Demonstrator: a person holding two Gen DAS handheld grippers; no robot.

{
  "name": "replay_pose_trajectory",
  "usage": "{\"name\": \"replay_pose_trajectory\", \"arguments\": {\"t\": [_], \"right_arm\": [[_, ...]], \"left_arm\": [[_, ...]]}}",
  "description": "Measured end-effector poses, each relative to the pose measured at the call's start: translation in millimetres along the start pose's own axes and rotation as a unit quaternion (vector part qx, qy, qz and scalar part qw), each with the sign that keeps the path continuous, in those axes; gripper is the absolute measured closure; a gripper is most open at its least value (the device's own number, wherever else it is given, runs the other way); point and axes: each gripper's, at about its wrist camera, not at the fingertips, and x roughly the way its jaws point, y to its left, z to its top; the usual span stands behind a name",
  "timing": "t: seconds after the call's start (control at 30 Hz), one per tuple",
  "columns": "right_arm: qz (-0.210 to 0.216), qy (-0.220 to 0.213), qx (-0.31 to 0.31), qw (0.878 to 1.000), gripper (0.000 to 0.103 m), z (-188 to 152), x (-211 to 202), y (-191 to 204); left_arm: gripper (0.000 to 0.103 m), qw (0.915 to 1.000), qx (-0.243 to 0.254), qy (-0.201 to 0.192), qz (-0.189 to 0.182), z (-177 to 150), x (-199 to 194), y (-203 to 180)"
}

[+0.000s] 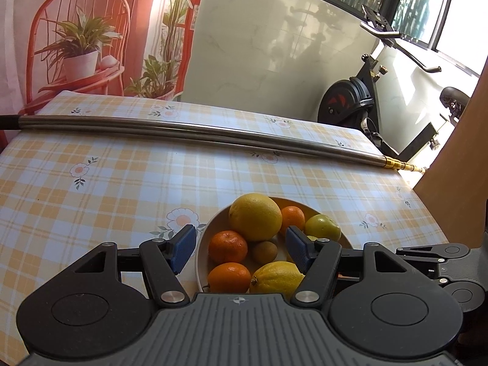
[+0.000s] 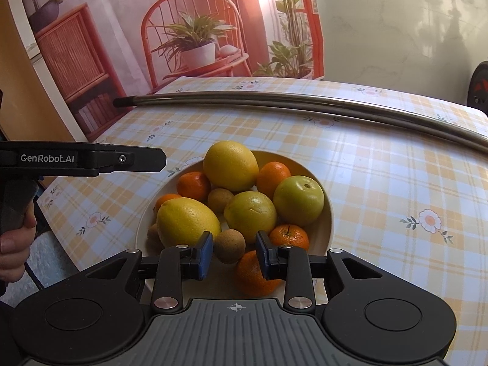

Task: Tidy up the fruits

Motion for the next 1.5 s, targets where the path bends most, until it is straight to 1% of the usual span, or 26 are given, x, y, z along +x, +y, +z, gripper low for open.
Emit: {"name": "replay_pose_trajectory", "arguments": {"t": [0.27, 0.4, 0.47, 0.5, 0.57, 0.6, 0.63, 0.67, 0.7, 0.73, 0.77, 0.8, 0.83, 0.93, 1.3, 1.4, 1.5], "right_arm": [[-0.005, -0.003, 0.000, 1.000, 0.073, 1, -2, -1], [-0.015, -0.009, 0.006, 1.000, 0.072, 2, -5, -4], [-0.020, -0.011, 0.010, 1.000, 0.071, 3, -6, -5], [-0.023, -0.011, 0.011, 1.000, 0.068, 4, -7, -6], [-0.031, -0.015, 0.011, 0.999, 0.057, 5, -9, -6], [-0.035, -0.019, 0.012, 0.999, 0.047, 5, -10, -7], [-0.037, -0.021, 0.012, 0.999, 0.040, 5, -11, -7], [-0.038, -0.023, 0.014, 0.999, 0.038, 6, -13, -8], [-0.040, -0.023, 0.015, 0.999, 0.030, 6, -13, -8], [-0.043, -0.024, 0.016, 0.999, 0.021, 7, -13, -9], [-0.045, -0.024, 0.016, 0.999, 0.017, 7, -14, -9], [-0.046, -0.025, 0.016, 0.999, 0.010, 7, -14, -9], [-0.046, -0.024, 0.017, 0.998, 0.006, 8, -14, -10], [-0.043, -0.021, 0.024, 0.999, 0.001, 9, -14, -12], [-0.049, -0.025, 0.019, 0.998, 0.000, 14, -19, -10], [-0.050, -0.027, 0.019, 0.998, 0.000, 14, -20, -9], [-0.049, -0.029, 0.020, 0.998, 0.000, 15, -21, -10]], "left_arm": [[0.035, 1.0000, -0.001, 0.001, 0.005, 0, -1, 0], [0.033, 0.9999, 0.001, -0.003, 0.010, 0, -2, -1], [0.032, 0.9999, 0.002, -0.005, 0.012, 1, -3, -1], [0.030, 0.9999, 0.002, -0.006, 0.012, 1, -3, -1], [0.026, 0.9999, 0.001, -0.006, 0.010, 1, -3, -1], [0.023, 0.9999, -0.001, -0.006, 0.009, 1, -3, 0], [0.019, 0.9999, -0.002, -0.005, 0.009, 1, -2, 1], [0.017, 0.9999, -0.004, -0.004, 0.010, 1, -2, 1], [0.016, 0.9999, -0.005, -0.003, 0.011, 2, -2, 2], [0.015, 0.9999, -0.006, -0.002, 0.012, 2, -2, 2], [0.014, 0.9999, -0.007, -0.002, 0.013, 2, -2, 2], [0.013, 0.9999, -0.007, 0.000, 0.013, 2, -2, 3], [0.011, 0.9999, -0.008, 0.000, 0.013, 3, -2, 3], [0.009, 0.9999, -0.006, 0.001, 0.014, 4, -2, 2], [0.003, 0.9997, 0.008, -0.003, 0.023, 4, -4, -2], [0.000, 0.9995, 0.010, -0.006, 0.029, 4, -4, -2], [0.000, 0.9993, 0.011, -0.008, 0.034, 4, -5, -2]]}}
